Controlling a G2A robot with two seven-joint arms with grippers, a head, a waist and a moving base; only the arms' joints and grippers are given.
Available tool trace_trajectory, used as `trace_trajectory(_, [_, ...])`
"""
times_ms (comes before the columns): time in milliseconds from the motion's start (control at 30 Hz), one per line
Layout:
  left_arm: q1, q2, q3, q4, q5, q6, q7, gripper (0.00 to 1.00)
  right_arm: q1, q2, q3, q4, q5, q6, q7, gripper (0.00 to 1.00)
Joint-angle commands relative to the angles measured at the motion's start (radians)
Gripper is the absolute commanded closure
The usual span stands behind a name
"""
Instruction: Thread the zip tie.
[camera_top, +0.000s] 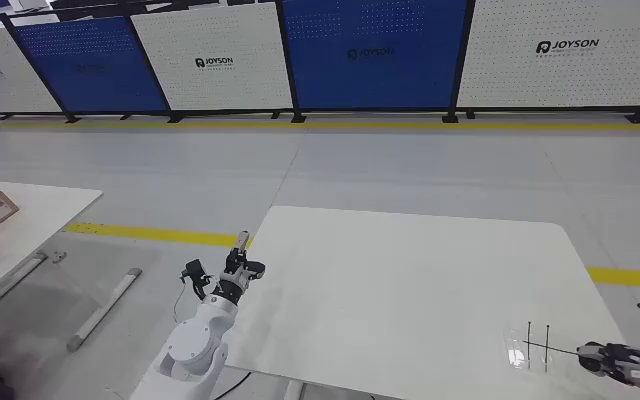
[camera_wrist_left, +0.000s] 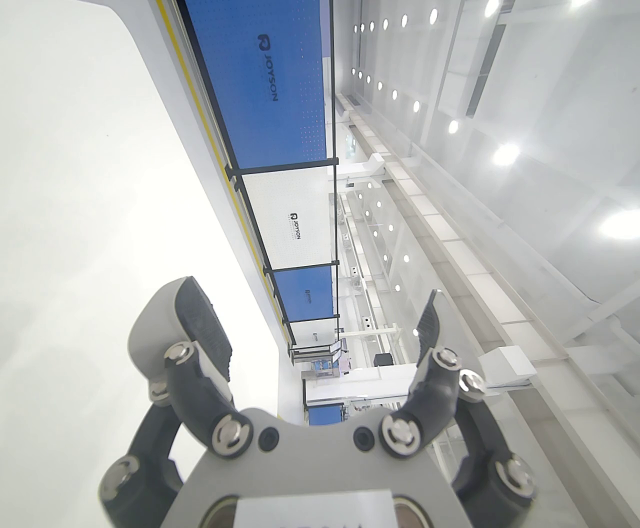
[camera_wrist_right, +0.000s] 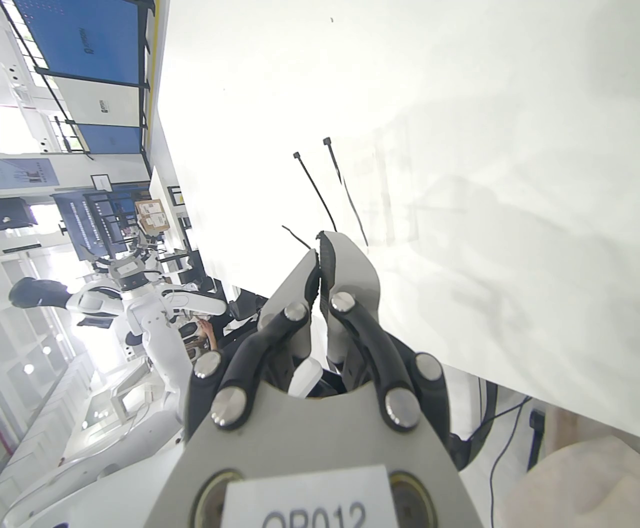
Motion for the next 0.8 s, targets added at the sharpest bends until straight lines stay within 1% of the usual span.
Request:
trace_trajectory(0, [0.000, 0.000, 0.000, 0.000, 0.000, 0.000, 0.000, 0.00, 0.000, 0.000, 0.000, 0.000, 0.000, 0.000, 0.000, 1.00])
trace_trajectory(100, [0.000, 0.000, 0.000, 0.000, 0.000, 0.000, 0.000, 0.00, 0.000, 0.000, 0.000, 0.000, 0.000, 0.000, 0.000, 1.00])
trace_trajectory(167, [0.000, 0.000, 0.000, 0.000, 0.000, 0.000, 0.000, 0.00, -0.007, -0.003, -0.003, -0.002, -0.004, -0.010, -0.034, 1.00])
trace_trajectory(233, [0.000, 0.000, 0.000, 0.000, 0.000, 0.000, 0.000, 0.00, -0.028, -0.004, 0.016, 0.000, 0.025, -0.080, -0.025, 1.00])
trace_trajectory(300, [0.000, 0.000, 0.000, 0.000, 0.000, 0.000, 0.000, 0.00, -0.060, -0.006, 0.064, 0.012, 0.074, -0.175, -0.011, 1.00])
trace_trajectory(333, [0.000, 0.000, 0.000, 0.000, 0.000, 0.000, 0.000, 0.00, -0.095, -0.008, 0.113, 0.012, 0.108, -0.233, -0.022, 1.00])
trace_trajectory(367, [0.000, 0.000, 0.000, 0.000, 0.000, 0.000, 0.000, 0.00, -0.130, -0.010, 0.149, 0.002, 0.131, -0.275, -0.029, 1.00])
trace_trajectory(400, [0.000, 0.000, 0.000, 0.000, 0.000, 0.000, 0.000, 0.00, -0.168, -0.013, 0.184, -0.014, 0.146, -0.306, -0.032, 1.00])
trace_trajectory(433, [0.000, 0.000, 0.000, 0.000, 0.000, 0.000, 0.000, 0.00, -0.218, -0.017, 0.229, -0.039, 0.158, -0.326, -0.040, 1.00])
trace_trajectory(467, [0.000, 0.000, 0.000, 0.000, 0.000, 0.000, 0.000, 0.00, -0.253, -0.020, 0.257, -0.062, 0.159, -0.326, -0.048, 1.00])
trace_trajectory(767, [0.000, 0.000, 0.000, 0.000, 0.000, 0.000, 0.000, 0.00, -0.253, -0.020, 0.257, -0.062, 0.159, -0.326, -0.048, 1.00])
